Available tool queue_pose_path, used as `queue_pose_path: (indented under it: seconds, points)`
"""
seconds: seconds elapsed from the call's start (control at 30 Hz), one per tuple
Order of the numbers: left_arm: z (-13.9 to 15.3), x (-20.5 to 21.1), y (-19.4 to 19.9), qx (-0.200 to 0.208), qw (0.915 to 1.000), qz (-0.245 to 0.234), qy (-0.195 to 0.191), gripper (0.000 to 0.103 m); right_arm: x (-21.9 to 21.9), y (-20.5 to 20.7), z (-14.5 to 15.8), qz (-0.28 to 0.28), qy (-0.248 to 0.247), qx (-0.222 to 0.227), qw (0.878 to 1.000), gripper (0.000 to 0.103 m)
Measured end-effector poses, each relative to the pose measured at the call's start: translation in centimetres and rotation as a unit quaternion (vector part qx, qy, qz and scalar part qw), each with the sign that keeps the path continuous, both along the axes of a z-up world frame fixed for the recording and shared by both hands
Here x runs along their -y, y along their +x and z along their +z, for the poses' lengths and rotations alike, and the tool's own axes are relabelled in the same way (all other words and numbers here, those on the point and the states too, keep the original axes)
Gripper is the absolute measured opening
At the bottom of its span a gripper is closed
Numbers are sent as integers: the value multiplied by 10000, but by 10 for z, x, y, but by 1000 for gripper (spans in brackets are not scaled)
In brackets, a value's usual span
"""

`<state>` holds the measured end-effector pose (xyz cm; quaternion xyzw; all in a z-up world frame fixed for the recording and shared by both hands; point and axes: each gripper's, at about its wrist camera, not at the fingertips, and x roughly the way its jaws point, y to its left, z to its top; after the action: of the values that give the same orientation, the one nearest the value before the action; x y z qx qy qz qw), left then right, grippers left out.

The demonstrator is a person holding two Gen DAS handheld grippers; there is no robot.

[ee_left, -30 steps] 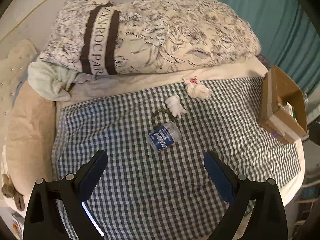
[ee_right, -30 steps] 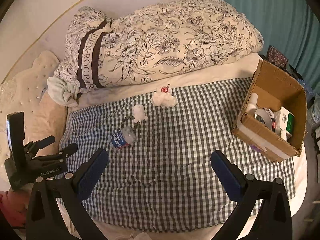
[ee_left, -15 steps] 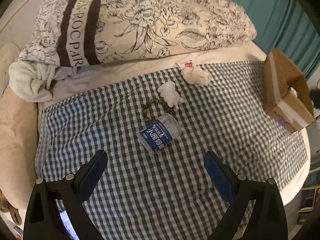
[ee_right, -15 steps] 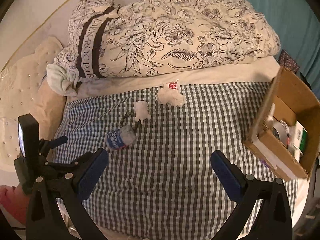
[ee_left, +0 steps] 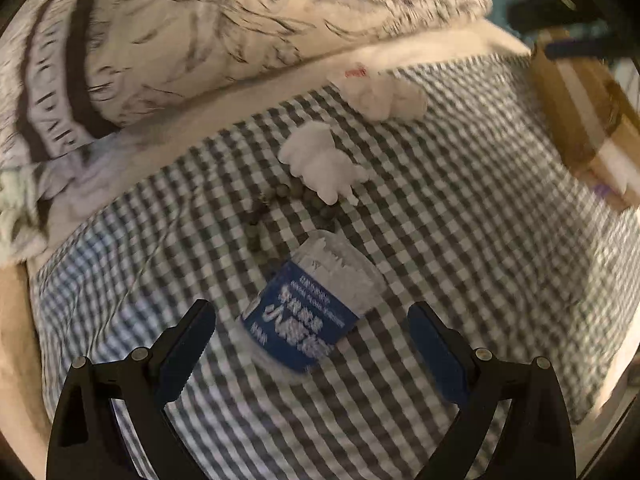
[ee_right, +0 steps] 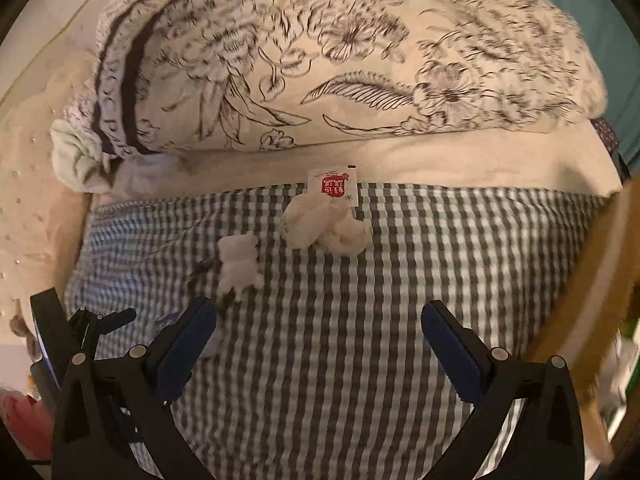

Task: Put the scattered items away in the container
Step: 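Grasp the dental floss container with the left tool while the right tool grasps the crumpled white tissue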

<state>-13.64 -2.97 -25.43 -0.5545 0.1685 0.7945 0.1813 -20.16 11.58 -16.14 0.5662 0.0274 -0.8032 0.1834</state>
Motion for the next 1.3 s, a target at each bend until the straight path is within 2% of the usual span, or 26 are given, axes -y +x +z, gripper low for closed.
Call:
queue_pose_path:
  seconds: [0.1, 0.23, 0.3, 0.33, 0.37, 0.5, 0.67, 0.73, 0.77, 0.8, 0.87, 0.93, 1.0, 1.1, 1.3]
  points:
    - [-18, -3, -9, 57, 9998, -198, -74, 99, 11, -19, -17, 47, -2, 88, 10000, 103]
    - [-39, -3, -17, 292, 9990, -324, 69, 99, 24, -40, -43, 107, 11, 209, 9997, 103]
    - [-50, -1, -20, 433, 9986, -277, 115, 94, 29, -47, -55, 130, 42, 248, 9996, 103]
    - [-55, 0, -21, 501, 9984, -242, 139, 87, 32, -51, -61, 148, 59, 268, 9995, 103]
    - [-58, 1, -21, 544, 9982, -186, 179, 83, 34, -54, -67, 168, 87, 285, 9994, 103]
    - [-56, 14, -30, 574, 9962, 300, 588, 79, 42, -66, -85, 233, 187, 321, 9990, 103]
    - [-53, 38, -48, 636, 9877, 1246, 693, 73, 48, -81, -111, 230, 470, 437, 9977, 101]
    - [-51, 44, -53, 628, 9852, 1464, 641, 73, 47, -83, -119, 183, 525, 525, 9971, 96]
    - [-50, 45, -54, 596, 9850, 1511, 586, 73, 47, -83, -122, 166, 572, 584, 9965, 86]
    - [-50, 46, -55, 589, 9850, 1527, 549, 73, 47, -83, -127, 184, 648, 669, 9955, 68]
    - [-51, 47, -56, 594, 9842, 1586, 512, 73, 48, -81, -133, 273, 819, 760, 9934, 47]
    - [-51, 49, -57, 610, 9826, 1683, 500, 72, 47, -77, -134, 356, 820, 755, 9931, 39]
    - [-49, 53, -58, 624, 9807, 1787, 500, 72, 44, -74, -133, 370, 743, 802, 9933, 27]
    - [-43, 57, -57, 636, 9780, 1915, 530, 72, 34, -67, -128, 327, 644, 869, 9936, 23]
    - [-16, 85, -48, 592, 9730, 2130, 670, 71, 10, -38, -108, 177, 488, 932, 9943, 22]
